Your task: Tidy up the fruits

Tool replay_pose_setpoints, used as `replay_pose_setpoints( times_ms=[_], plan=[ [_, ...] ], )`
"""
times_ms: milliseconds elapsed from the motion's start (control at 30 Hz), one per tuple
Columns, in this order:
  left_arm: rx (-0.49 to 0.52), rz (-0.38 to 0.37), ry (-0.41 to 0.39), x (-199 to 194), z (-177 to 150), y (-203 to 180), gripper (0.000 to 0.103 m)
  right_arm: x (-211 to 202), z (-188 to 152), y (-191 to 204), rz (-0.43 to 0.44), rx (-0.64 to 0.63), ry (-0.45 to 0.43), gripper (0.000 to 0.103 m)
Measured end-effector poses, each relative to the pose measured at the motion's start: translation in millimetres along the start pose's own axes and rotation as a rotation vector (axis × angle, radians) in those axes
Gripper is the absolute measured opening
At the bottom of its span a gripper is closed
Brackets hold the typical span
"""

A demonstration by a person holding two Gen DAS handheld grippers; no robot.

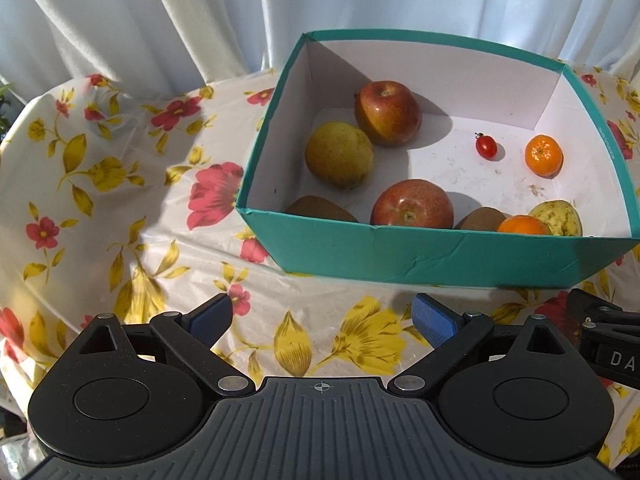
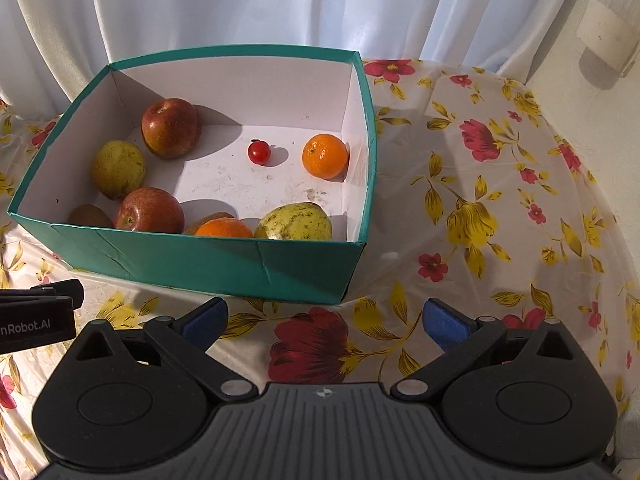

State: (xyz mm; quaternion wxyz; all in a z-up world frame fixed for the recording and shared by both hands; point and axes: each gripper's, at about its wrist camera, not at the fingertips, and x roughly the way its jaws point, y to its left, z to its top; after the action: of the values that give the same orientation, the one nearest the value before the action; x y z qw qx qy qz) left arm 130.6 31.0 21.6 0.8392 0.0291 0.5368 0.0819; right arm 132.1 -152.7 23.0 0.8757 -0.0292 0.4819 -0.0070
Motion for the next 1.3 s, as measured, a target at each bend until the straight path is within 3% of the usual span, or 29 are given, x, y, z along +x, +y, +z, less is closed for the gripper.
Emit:
replay_pose_setpoints(
  times_ms=[300,1300],
  plan=[
    [-0.014,-0.008,0.001,1,1,1,0.099,8,5,11,-0.010,-0.023,0.034,0.103],
    [0.026,-0.001,0.014,-2,-3,-5,0.099,4,3,15,-0.005,-0.049,0.025,0.103]
  ],
)
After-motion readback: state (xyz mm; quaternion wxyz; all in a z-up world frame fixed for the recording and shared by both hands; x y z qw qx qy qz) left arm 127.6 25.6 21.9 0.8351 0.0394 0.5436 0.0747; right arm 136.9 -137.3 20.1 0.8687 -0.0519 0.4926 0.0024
